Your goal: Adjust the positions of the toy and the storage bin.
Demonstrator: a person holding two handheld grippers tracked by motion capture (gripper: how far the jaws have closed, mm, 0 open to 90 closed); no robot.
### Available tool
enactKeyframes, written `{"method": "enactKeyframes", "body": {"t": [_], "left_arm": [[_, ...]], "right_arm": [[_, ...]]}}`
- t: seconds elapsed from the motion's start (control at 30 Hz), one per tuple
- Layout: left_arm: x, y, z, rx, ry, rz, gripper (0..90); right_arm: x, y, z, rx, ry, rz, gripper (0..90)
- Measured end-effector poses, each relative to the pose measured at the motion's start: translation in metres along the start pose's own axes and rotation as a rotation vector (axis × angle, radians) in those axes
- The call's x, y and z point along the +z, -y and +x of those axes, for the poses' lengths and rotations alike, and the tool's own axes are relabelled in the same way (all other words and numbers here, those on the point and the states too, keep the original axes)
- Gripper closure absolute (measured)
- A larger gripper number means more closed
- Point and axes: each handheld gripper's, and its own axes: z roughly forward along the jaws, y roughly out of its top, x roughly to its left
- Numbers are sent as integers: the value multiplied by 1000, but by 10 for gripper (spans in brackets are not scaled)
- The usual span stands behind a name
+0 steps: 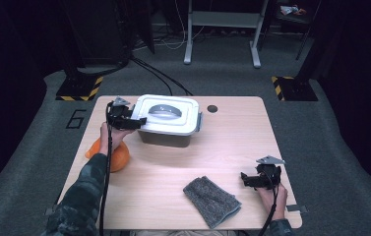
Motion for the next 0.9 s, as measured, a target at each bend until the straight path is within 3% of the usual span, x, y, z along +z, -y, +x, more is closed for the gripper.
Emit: {"method": "enactKeyframes", "body": {"t": [0.47, 0.9], "left_arm": [[12, -12, -8, 34, 46, 28, 236], [22, -16, -16, 29, 87, 20, 235]], "right_arm": [[0, 0, 0, -1, -1, 0, 2], [0, 0, 0, -3, -3, 0, 3]]}}
